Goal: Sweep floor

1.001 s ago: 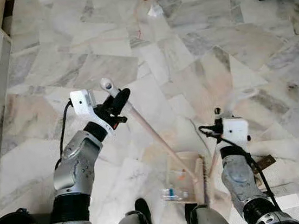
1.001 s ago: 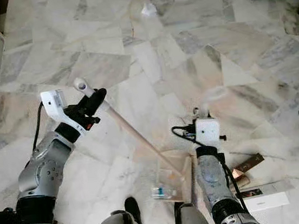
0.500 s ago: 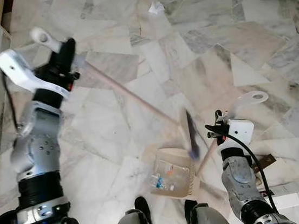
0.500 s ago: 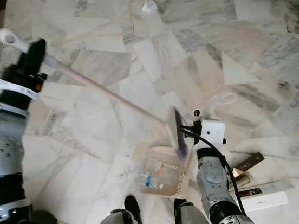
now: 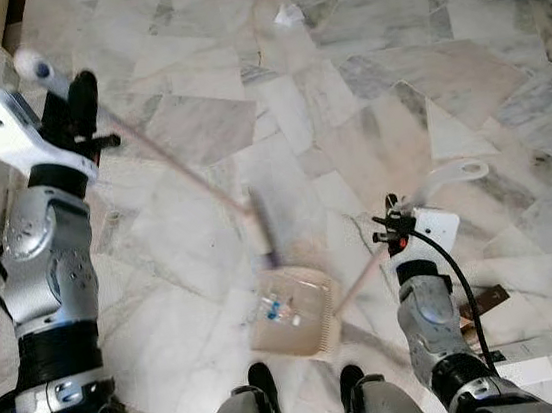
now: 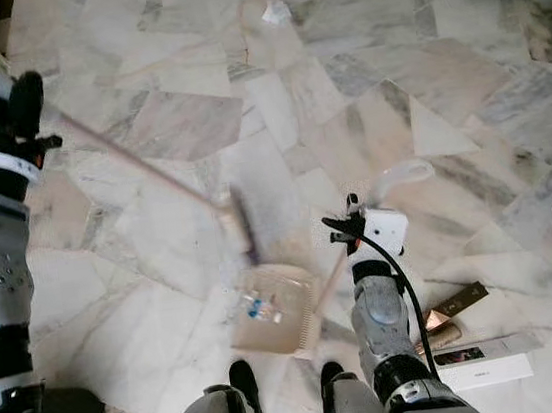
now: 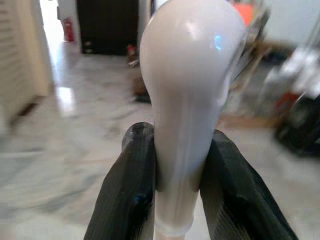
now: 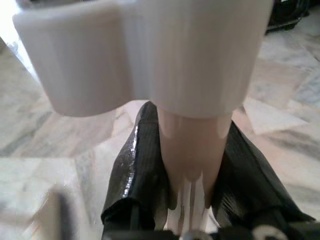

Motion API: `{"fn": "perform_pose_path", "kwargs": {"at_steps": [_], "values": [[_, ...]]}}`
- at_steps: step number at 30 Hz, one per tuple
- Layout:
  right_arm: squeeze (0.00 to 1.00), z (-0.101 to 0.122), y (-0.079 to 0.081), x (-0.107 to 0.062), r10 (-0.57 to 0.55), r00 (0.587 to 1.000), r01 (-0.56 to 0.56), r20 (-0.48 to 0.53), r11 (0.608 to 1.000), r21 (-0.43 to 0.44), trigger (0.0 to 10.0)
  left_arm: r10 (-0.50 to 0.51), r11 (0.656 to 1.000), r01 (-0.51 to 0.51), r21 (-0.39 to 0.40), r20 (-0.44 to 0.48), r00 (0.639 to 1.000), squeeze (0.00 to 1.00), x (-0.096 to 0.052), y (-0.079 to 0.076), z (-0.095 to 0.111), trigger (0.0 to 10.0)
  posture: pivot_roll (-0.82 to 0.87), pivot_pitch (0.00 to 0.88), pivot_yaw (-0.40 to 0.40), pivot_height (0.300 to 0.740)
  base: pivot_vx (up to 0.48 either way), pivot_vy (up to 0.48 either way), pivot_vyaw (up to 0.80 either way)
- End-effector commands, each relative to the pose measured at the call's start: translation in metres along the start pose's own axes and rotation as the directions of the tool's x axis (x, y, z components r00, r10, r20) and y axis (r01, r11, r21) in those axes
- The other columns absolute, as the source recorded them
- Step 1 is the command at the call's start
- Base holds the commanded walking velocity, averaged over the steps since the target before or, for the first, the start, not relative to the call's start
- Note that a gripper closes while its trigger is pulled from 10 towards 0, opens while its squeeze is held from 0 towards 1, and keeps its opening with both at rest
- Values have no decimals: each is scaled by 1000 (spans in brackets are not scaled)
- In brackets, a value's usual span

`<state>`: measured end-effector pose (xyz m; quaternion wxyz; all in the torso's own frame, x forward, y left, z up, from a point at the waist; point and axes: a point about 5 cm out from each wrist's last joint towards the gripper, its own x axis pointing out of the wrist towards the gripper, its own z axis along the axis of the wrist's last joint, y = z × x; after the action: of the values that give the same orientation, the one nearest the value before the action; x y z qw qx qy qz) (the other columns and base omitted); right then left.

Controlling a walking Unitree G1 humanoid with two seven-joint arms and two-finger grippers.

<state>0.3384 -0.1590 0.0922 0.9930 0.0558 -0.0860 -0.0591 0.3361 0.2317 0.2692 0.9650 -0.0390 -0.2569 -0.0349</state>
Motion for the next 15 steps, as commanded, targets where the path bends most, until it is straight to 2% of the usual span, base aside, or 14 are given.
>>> {"fn": "perform_pose_path", "kwargs": {"at_steps": [1, 5, 9, 13, 15], "values": [[0, 3, -1, 2, -9, 1000, 9, 17, 1000, 25, 10000, 5, 997, -3, 76, -16, 1000, 0, -9, 6, -5, 10000, 179, 243, 86, 740, 0, 0, 0], [0, 8, -2, 6, -12, 999, 11, 33, 1000, 26, 10000, 18, 995, -16, 100, -22, 1000, 0, -13, 8, -10, 10000, 176, 226, 85, 740, 0, 0, 0], [0, 12, -3, 10, -14, 999, 12, 43, 999, 32, 10000, 31, 993, -31, 116, -3, 1000, 0, -12, 9, -10, 10000, 176, 202, 76, 740, 0, 0, 0], [0, 16, -4, 15, -9, 998, 7, 54, 999, 38, 10000, 11, 995, -11, 102, -3, 1000, 0, -8, 5, -14, 10000, 170, 160, 64, 740, 0, 0, 0], [0, 22, -4, 18, -4, 997, 1, 76, 999, 41, 10000, -14, 995, 18, 103, -35, 999, 0, -11, 1, -24, 10000, 160, 138, 62, 740, 0, 0, 0]]}}
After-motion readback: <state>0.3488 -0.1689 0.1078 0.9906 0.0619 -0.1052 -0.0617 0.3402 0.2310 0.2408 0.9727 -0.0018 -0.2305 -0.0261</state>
